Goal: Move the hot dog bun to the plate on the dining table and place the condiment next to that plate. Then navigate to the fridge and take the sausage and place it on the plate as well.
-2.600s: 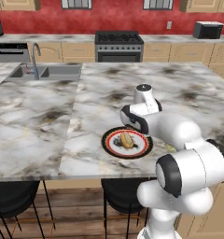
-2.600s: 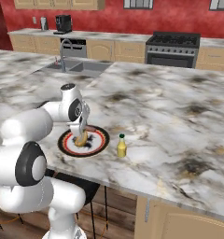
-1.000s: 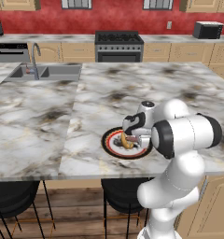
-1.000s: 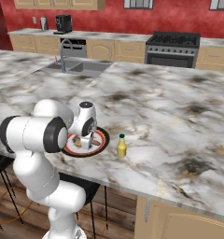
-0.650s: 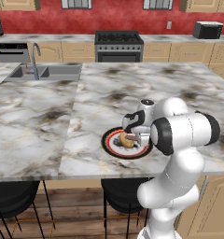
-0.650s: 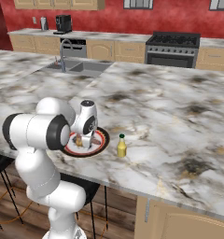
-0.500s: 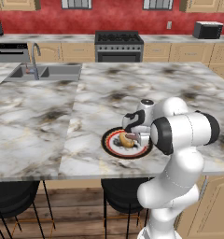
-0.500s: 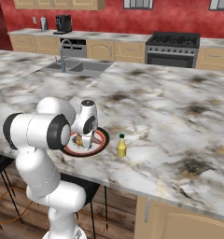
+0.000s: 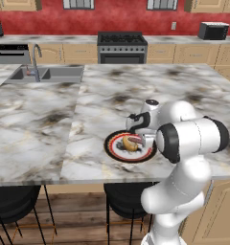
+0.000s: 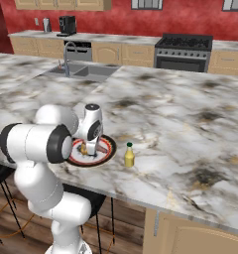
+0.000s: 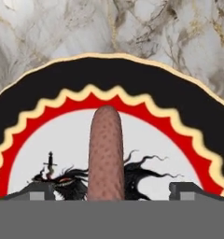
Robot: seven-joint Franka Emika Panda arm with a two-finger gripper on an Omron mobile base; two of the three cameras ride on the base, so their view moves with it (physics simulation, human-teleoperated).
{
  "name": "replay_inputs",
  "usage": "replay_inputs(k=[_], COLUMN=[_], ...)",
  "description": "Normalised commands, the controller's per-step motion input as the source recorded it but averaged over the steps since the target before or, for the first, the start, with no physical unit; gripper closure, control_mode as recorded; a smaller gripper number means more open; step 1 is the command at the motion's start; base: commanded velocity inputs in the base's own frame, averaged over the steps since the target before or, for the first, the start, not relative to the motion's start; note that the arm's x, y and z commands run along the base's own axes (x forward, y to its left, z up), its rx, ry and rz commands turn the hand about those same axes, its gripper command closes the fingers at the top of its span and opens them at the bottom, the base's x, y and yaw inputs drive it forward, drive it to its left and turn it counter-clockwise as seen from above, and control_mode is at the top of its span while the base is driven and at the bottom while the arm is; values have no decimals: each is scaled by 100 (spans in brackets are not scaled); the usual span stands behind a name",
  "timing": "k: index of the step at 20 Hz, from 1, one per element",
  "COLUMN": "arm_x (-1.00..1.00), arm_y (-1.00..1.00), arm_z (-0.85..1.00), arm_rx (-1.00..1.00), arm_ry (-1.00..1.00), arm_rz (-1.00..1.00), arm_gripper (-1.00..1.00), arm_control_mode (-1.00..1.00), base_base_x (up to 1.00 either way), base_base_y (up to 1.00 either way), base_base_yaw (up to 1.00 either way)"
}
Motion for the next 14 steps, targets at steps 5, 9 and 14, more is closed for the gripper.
replay_inputs(k=[5, 9, 14], arm_x=[-19, -33, -54], arm_y=[0, 0, -1], arm_z=[46, 60, 67], arm_rx=[0, 1, 1], arm_ry=[-8, -10, -14], arm_rz=[0, 0, 0], arm_gripper=[-100, -100, -100], arm_control_mode=[-100, -100, -100], base_base_x=[0, 0, 0], base_base_y=[0, 0, 0], base_base_yaw=[0, 0, 0])
